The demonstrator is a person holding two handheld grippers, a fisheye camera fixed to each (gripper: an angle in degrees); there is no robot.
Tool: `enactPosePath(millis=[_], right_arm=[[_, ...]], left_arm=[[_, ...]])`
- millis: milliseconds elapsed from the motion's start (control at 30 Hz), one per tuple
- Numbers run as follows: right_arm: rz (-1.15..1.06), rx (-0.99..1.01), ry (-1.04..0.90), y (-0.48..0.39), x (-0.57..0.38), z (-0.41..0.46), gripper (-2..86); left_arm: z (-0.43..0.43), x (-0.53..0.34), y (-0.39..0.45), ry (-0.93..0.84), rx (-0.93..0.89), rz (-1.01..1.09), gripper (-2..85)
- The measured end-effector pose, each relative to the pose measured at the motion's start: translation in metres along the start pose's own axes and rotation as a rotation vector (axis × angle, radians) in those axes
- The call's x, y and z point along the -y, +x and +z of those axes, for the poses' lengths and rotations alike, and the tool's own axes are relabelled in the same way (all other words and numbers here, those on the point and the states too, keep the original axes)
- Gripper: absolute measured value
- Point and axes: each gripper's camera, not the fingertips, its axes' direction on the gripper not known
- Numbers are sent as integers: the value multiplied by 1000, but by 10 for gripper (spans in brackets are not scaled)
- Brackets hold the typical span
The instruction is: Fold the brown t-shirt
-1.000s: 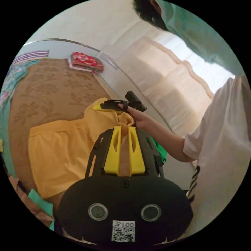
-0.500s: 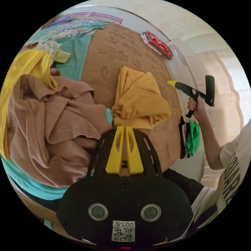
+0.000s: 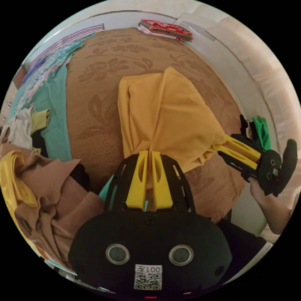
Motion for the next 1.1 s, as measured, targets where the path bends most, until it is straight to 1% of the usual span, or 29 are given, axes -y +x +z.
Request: enactPosePath(millis=[67,133,233,267,300,367,400,467,533,633,733,833,900,967,1033,1100], right_arm=[[-39,-21,32,-19,-11,-11,51],[-68,-18,11,-37,-21,-6,35],[-142,-62,-111,-70,-33,27,12],[-131,-40,-157,-76,-38,39,9],[-106,-15,-113,-78,-40,34,8],[-57,30,-132,-77,-38,26,9],[-4,38,-90,-73,-37,14,11],[33,75,3,-69,-32,-7,21],[36,119,63,-69,-22,-20,38],[12,148,53,-83,-7,-10,65],[52,131,48,-96,-1,-2,72],[93,147,49,-103,-3,-7,80],[118,160,49,-105,-8,-12,93],[138,182,44,-105,-10,-14,106],[159,198,35,-104,-11,-12,118],[174,245,32,-106,-7,-5,121]], left_arm=[[-3,-9,-4,28,9,-6,-13],[7,-15,-13,2,-37,-31,-13],[25,-20,-36,7,-117,-130,-11],[27,-18,-44,13,-144,-148,-8],[27,-17,-48,10,-157,-156,-5],[24,-11,-60,-3,-171,-188,8],[22,-9,-61,-1,-160,-186,12],[7,0,-61,35,-101,-139,28],[-1,12,-57,87,-102,-82,43],[4,43,-50,138,-121,31,71],[24,85,-48,141,-112,113,87],[49,126,-54,133,-163,163,89],[65,146,-56,87,-139,186,88],[82,163,-59,36,-154,209,83],[89,170,-63,27,-161,210,63],[91,173,-70,36,-163,180,24]])
